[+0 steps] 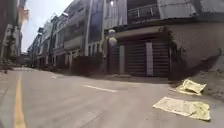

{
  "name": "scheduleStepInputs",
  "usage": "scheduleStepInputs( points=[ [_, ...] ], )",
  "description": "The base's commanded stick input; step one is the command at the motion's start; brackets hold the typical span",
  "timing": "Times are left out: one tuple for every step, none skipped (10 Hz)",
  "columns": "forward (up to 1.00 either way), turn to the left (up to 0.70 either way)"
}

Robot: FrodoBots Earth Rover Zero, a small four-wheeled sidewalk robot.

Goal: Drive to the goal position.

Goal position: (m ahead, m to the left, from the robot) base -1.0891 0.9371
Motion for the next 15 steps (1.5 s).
scheduleStepInputs(
  points=[
    [0.0, -1.0],
    [0.0, -1.0],
    [0.0, -1.0],
    [0.0, -1.0],
    [0.0, -1.0],
    [0.0, -1.0],
    [0.0, -1.0],
    [0.0, -1.0],
    [0.0, -1.0],
    [0.0, -1.0],
    [0.0, -1.0],
    [0.0, -1.0],
    [0.0, -1.0],
    [0.0, -1.0],
    [0.0, -1.0]
  ],
)
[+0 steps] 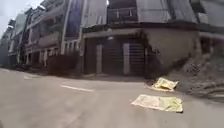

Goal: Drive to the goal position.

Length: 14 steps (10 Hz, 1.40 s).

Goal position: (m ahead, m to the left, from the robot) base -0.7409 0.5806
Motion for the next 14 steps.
scheduleStepInputs(
  points=[
    [0.0, -1.0],
    [0.0, -1.0],
    [0.0, -1.0],
    [0.0, -1.0],
    [0.0, -1.0],
    [0.0, 0.0],
    [0.0, 0.0],
    [0.0, 0.0],
    [0.0, 0.0],
    [0.0, 0.0],
    [0.0, 0.0],
    [0.0, 0.0],
    [0.0, 0.0],
    [0.0, 0.0]
  ],
)
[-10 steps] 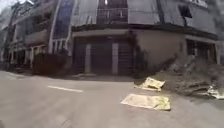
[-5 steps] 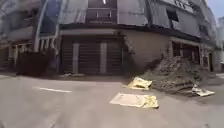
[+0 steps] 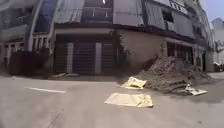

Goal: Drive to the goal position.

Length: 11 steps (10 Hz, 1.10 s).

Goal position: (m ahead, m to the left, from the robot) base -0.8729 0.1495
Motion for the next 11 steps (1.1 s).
scheduleStepInputs(
  points=[
    [-0.57, 0.0],
    [-1.0, 0.0],
    [-1.0, 0.0],
    [-1.0, 0.0],
    [-1.0, 0.0],
    [-1.0, 0.0],
    [-1.0, 0.0],
    [-1.0, 0.0],
    [-1.0, 0.0],
    [-1.0, 0.0],
    [-1.0, 0.0]
  ],
)
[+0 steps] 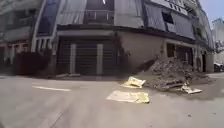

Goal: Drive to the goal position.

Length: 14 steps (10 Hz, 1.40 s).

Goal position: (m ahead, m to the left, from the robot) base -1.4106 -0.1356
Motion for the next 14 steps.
scheduleStepInputs(
  points=[
    [-1.0, 0.0],
    [-0.91, 0.0],
    [-0.48, 0.0],
    [-0.04, 0.0],
    [0.0, 0.0],
    [0.0, 0.0],
    [0.0, 0.0],
    [0.0, 0.0],
    [0.0, 0.0],
    [0.0, 0.0],
    [0.0, 0.0],
    [0.0, 0.0],
    [0.0, 0.0],
    [-1.0, 0.0]
  ],
)
